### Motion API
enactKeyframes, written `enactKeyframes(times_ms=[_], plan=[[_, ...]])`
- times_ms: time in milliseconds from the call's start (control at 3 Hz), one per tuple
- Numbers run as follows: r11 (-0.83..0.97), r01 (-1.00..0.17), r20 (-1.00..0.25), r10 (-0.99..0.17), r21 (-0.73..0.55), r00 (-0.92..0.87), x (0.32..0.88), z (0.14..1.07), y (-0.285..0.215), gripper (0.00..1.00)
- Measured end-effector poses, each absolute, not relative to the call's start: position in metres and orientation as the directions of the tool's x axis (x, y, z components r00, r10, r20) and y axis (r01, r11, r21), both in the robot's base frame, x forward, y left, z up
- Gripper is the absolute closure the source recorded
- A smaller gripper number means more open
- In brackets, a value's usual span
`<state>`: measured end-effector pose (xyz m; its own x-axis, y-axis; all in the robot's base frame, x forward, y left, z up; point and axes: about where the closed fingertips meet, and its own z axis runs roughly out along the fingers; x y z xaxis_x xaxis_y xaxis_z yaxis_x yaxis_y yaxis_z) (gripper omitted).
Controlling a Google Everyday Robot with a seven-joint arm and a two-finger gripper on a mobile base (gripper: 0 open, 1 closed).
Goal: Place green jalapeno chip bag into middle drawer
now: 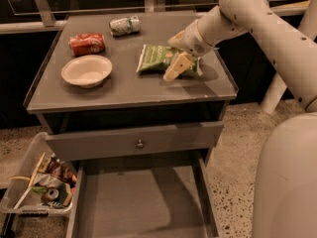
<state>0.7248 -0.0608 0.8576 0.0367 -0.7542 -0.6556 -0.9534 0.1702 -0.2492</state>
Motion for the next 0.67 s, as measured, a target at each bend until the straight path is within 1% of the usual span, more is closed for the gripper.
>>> enactKeyframes(times_ms=[667], plan=[[0.170, -0.953, -0.656, -0.754, -0.249, 0.037, 0.7248, 0.8575, -0.0607, 0.64]])
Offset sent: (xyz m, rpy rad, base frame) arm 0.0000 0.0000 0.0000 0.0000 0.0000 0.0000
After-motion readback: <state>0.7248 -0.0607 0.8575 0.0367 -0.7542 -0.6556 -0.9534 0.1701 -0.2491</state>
